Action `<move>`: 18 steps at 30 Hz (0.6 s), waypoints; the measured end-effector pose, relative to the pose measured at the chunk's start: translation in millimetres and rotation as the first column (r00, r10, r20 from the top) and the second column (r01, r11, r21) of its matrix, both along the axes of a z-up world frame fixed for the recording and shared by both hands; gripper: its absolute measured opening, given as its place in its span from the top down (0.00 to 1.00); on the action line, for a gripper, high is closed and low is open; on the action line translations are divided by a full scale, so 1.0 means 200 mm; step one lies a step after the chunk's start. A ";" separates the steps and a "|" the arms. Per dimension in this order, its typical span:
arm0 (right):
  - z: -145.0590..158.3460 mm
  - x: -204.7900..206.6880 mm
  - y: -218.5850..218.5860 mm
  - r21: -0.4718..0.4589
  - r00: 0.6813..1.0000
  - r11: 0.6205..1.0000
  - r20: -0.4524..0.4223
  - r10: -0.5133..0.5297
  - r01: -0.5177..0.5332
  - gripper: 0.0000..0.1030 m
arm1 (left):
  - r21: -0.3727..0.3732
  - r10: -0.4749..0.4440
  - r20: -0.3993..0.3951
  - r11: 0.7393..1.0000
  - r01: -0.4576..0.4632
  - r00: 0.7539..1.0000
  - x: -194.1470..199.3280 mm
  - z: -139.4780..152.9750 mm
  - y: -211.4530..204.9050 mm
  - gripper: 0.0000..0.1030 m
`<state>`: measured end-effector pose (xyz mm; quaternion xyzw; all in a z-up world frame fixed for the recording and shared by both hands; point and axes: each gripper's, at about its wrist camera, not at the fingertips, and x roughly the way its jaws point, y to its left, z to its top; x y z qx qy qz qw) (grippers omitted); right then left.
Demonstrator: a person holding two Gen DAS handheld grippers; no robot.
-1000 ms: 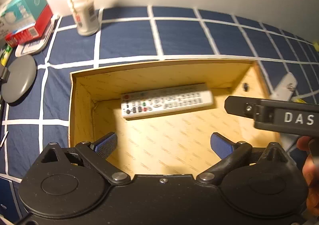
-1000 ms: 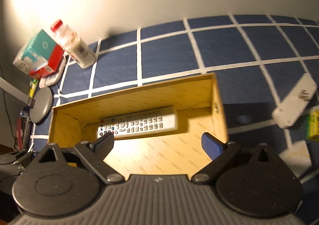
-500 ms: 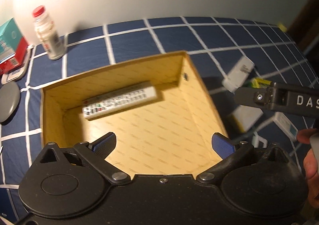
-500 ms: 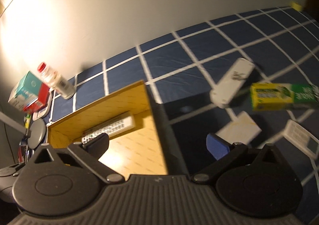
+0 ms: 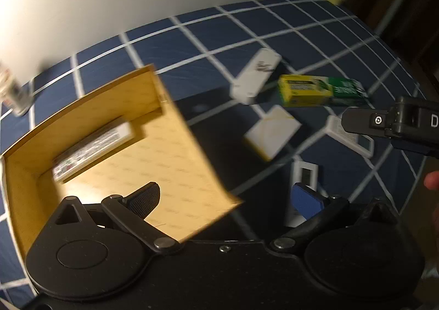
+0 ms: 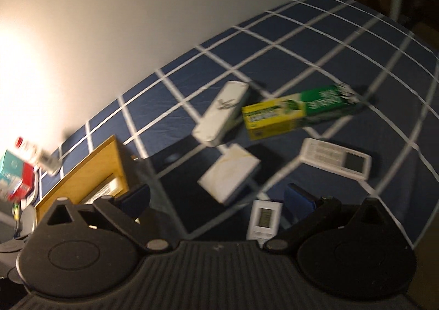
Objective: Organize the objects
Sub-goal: 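Move both tools back over the white Gree air-conditioner remote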
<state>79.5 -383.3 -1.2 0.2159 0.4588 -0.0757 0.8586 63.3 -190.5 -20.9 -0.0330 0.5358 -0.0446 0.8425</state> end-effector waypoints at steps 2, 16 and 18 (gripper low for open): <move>-0.01 -0.03 -0.08 0.017 0.999 0.999 -0.004 -0.032 0.032 0.00 | -0.002 -0.041 -0.004 0.999 0.041 0.999 0.02 -0.01 -0.07 0.00; -0.20 -0.09 -0.58 0.044 0.977 0.979 -0.076 -0.197 0.200 0.00 | 0.005 -0.198 -0.080 0.980 0.199 0.977 0.27 -0.17 -0.55 0.00; -0.23 -0.08 -0.65 0.054 0.971 0.972 -0.089 -0.222 0.227 0.00 | 0.015 -0.216 -0.087 0.976 0.218 0.972 0.32 -0.18 -0.62 0.00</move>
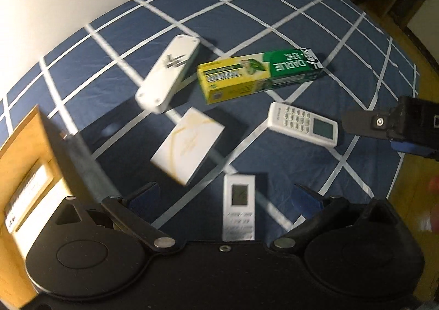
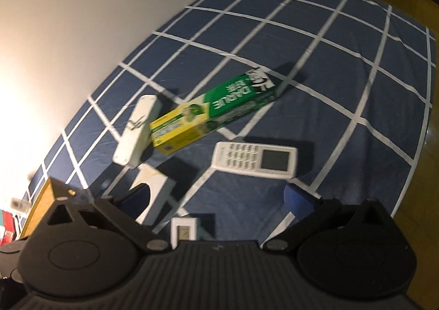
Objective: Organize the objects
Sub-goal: 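Move both tools back over the white Gree air-conditioner remote, then close the left gripper on the Gree remote while the right gripper clamps its other end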
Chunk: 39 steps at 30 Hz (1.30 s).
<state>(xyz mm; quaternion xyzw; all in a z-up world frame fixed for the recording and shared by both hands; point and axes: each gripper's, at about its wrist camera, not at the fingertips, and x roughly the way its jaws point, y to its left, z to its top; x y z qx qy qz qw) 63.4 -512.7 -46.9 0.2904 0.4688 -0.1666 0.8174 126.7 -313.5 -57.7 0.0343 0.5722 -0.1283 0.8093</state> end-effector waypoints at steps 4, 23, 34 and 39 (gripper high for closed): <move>-0.09 0.03 -0.14 0.041 0.999 0.999 -0.027 -0.032 0.033 0.00 | 0.002 -0.042 -0.030 0.999 0.042 0.999 0.10 -0.05 -0.13 0.00; -0.49 0.18 -0.48 0.136 0.972 0.974 -0.176 -0.154 0.179 0.01 | -0.021 -0.250 -0.176 0.968 0.251 0.952 0.49 -0.42 -0.54 0.01; -0.66 0.33 -0.50 0.183 0.963 0.970 -0.244 -0.116 0.163 0.11 | -0.065 -0.283 -0.246 0.959 0.275 0.927 0.62 -0.60 -0.61 0.05; -0.71 0.35 -0.50 0.204 0.960 0.965 -0.261 -0.107 0.163 0.16 | -0.080 -0.300 -0.265 0.954 0.289 0.916 0.65 -0.64 -0.63 0.05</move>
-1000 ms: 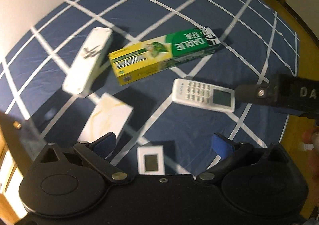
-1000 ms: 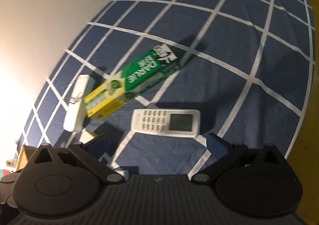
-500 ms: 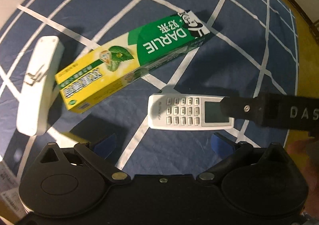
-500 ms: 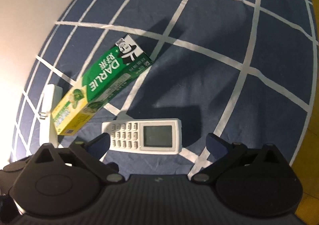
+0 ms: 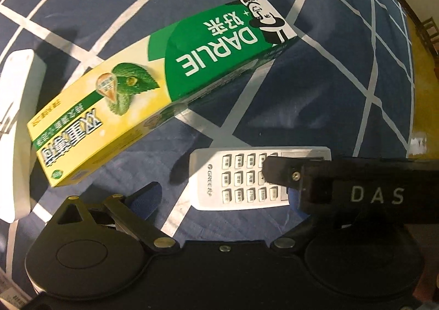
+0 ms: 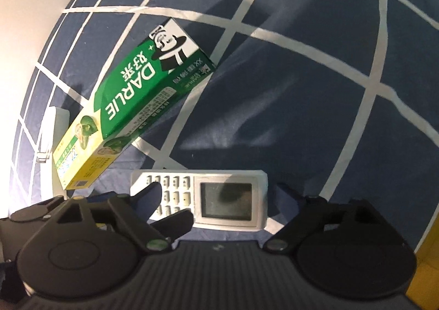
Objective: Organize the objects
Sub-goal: 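Close the left gripper on the Gree remote while the right gripper clamps its other end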
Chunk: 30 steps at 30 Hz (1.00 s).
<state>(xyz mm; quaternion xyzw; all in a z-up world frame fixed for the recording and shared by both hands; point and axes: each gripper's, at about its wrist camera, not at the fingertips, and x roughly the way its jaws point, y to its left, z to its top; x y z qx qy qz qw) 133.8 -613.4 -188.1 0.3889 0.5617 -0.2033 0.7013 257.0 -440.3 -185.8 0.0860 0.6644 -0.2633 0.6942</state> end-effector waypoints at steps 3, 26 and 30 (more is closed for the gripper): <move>-0.01 0.02 0.01 -0.007 1.000 1.000 -0.010 0.013 -0.013 0.18 | -0.001 -0.003 -0.012 1.000 0.003 1.000 0.01 -0.02 -0.01 0.14; 0.09 0.06 0.05 -0.048 0.997 0.996 0.004 0.081 -0.080 0.27 | 0.009 0.027 0.023 1.000 -0.027 0.999 -0.02 0.11 0.00 0.23; 0.20 0.07 0.11 -0.066 0.993 0.992 0.045 0.111 -0.108 0.27 | 0.009 0.057 0.066 0.998 -0.058 0.996 -0.05 0.22 0.06 0.23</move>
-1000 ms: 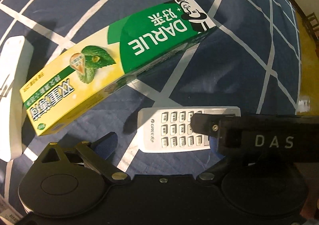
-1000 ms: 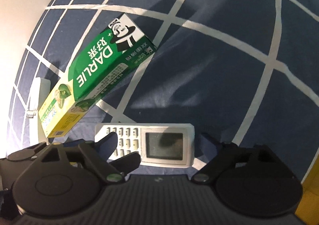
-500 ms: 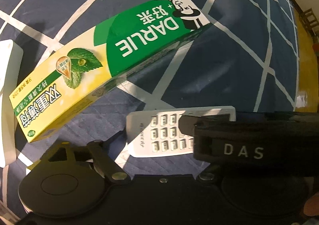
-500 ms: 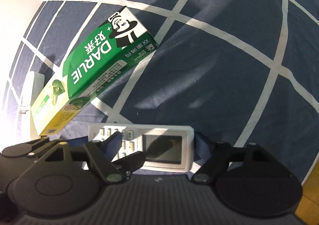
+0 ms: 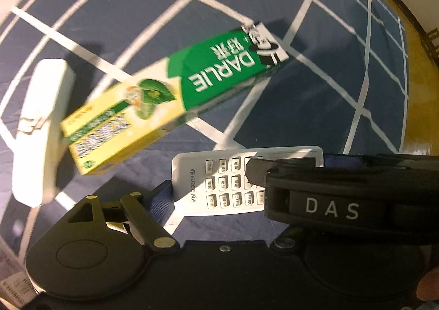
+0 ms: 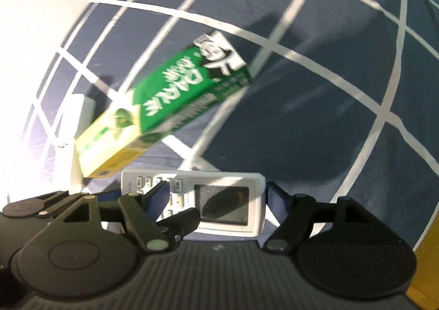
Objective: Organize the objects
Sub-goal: 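Close the left gripper on the Gree remote while the right gripper clamps its other end, then lift the Gree remote with both grippers and carry it over the box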
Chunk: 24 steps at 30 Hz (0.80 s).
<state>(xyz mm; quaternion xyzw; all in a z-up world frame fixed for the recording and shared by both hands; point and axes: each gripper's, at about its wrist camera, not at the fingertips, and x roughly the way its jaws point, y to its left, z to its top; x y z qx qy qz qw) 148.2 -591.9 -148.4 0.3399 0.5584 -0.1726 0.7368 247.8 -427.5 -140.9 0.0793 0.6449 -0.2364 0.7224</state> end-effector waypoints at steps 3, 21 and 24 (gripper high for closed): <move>0.10 0.00 0.06 -0.013 0.999 1.000 0.035 0.024 -0.024 0.27 | -0.001 0.025 0.037 1.000 -0.025 0.999 -0.04 0.10 0.06 0.23; 0.54 -0.18 0.50 -0.135 0.962 0.970 0.160 0.221 -0.200 0.27 | -0.078 0.227 0.191 0.973 -0.216 0.955 -0.44 0.51 0.44 0.23; 0.57 -0.19 0.60 -0.145 0.951 0.960 0.167 0.261 -0.238 0.27 | -0.083 0.269 0.200 0.963 -0.257 0.942 -0.52 0.54 0.53 0.23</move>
